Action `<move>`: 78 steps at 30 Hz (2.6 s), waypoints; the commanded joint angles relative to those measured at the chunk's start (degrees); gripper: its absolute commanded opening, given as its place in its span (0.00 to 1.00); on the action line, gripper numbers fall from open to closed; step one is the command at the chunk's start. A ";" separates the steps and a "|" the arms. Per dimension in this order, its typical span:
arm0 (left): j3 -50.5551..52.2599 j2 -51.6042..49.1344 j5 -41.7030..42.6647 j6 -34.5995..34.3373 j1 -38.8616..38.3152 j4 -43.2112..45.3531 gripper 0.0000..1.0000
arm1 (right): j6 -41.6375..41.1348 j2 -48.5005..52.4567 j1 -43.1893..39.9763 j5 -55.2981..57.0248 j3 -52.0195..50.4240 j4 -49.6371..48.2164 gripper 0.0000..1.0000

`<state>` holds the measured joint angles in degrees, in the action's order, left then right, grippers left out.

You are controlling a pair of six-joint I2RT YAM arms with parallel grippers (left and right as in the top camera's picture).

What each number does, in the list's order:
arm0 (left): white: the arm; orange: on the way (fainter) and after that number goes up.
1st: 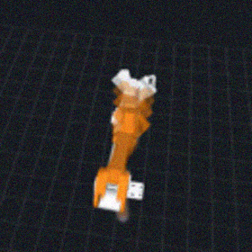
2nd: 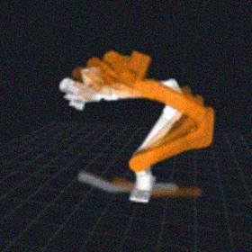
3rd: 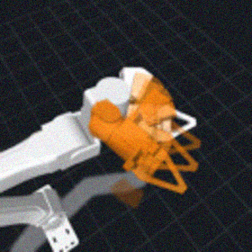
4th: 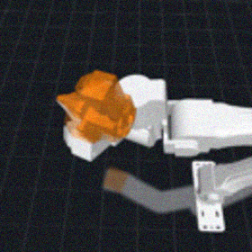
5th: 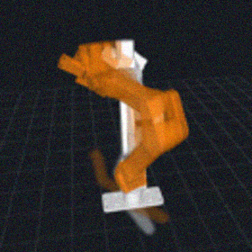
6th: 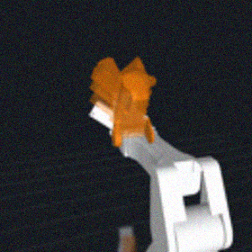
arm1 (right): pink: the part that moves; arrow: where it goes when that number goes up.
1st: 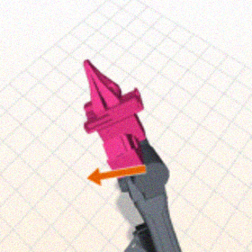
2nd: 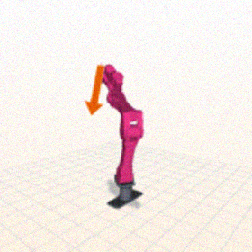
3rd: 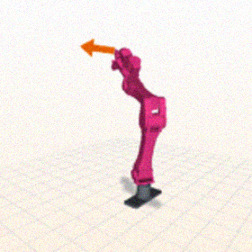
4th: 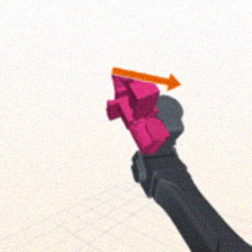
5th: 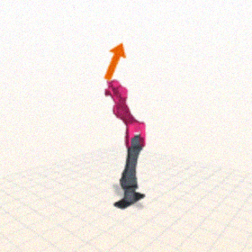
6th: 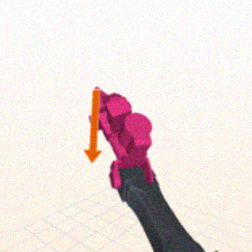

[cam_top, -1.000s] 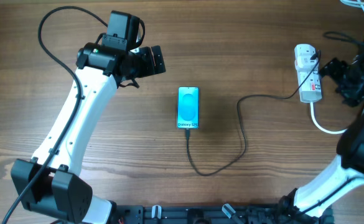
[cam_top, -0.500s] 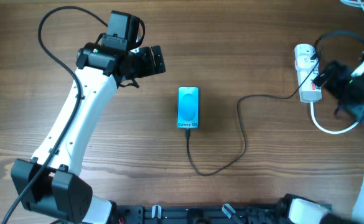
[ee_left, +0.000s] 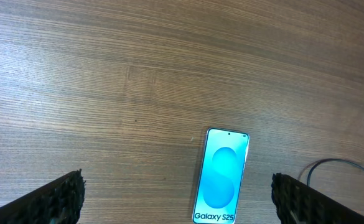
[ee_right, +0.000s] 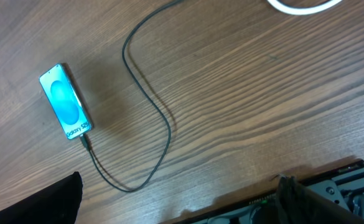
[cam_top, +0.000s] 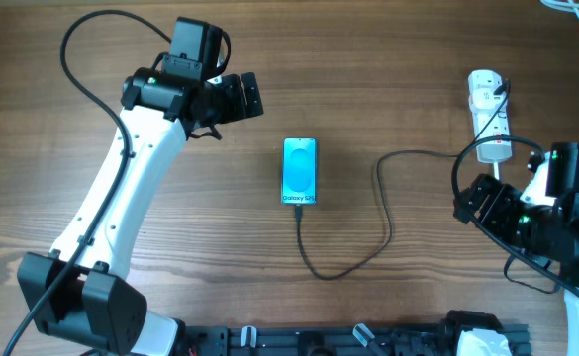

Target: Plug charger to phone and switch on socket

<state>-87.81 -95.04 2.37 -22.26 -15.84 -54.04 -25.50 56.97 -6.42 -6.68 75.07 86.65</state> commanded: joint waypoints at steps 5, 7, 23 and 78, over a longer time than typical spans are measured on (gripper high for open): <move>0.15 -0.37 -0.96 -0.72 0.20 -0.07 1.00 | -0.37 1.66 0.24 -1.29 -0.66 -0.70 1.00; 0.15 -0.37 -0.96 -0.72 0.20 -0.07 1.00 | -0.37 2.51 0.24 -1.29 -0.66 -0.72 1.00; 0.15 -0.37 -0.96 -0.72 0.20 -0.07 1.00 | -0.13 14.95 0.24 -1.31 -0.66 -0.44 1.00; 0.15 -0.37 -0.96 -0.72 0.20 -0.07 1.00 | 14.93 -44.94 11.28 -0.70 -45.40 -51.49 1.00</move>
<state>-87.81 -95.04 2.15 -22.26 -15.84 -54.04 -11.75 15.79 5.06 -5.67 34.61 37.54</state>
